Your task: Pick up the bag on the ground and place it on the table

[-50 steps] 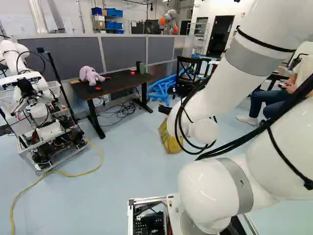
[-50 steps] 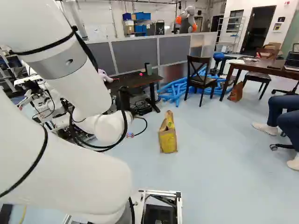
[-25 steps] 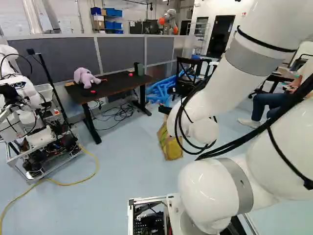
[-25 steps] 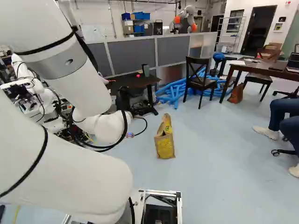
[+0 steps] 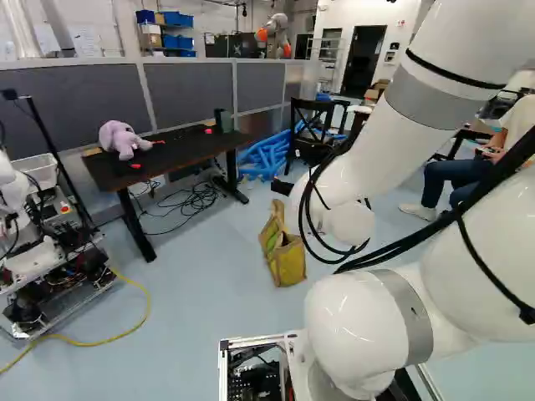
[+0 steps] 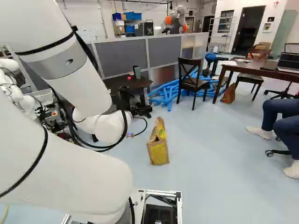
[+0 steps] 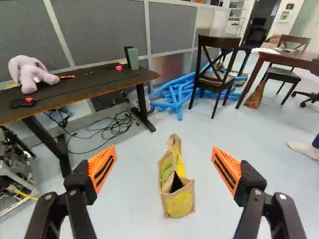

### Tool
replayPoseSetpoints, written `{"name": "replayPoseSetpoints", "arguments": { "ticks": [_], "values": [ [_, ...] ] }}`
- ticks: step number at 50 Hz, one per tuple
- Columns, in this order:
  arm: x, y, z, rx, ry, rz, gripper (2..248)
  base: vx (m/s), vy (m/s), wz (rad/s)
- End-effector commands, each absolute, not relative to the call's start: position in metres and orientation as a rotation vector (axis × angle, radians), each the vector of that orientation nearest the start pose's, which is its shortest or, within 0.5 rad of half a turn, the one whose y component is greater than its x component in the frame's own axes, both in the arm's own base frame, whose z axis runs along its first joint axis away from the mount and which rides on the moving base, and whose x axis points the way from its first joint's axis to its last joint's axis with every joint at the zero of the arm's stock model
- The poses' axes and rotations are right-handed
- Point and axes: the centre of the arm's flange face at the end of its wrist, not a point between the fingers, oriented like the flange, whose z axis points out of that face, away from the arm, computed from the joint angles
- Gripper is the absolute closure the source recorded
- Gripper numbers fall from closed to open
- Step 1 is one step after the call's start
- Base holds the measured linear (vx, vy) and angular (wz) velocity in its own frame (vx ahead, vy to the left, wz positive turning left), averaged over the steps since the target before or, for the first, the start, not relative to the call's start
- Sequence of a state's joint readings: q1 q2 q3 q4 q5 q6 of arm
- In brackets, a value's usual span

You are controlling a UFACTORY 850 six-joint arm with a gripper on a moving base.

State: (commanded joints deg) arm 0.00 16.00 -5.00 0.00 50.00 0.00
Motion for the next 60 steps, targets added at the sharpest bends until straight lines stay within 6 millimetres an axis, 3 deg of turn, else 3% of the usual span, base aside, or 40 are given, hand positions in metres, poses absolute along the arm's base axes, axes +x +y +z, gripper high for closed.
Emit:
{"name": "replayPoseSetpoints", "arguments": {
  "ticks": [24,60],
  "values": [
    [0.2703,0.0000,0.3656,-2.558,0.000,-1.824,3,0.195,-0.078,-0.233],
    [0.2703,0.0000,0.3656,-2.558,0.000,-1.824,3,0.179,-0.015,-0.013]
  ]
}}
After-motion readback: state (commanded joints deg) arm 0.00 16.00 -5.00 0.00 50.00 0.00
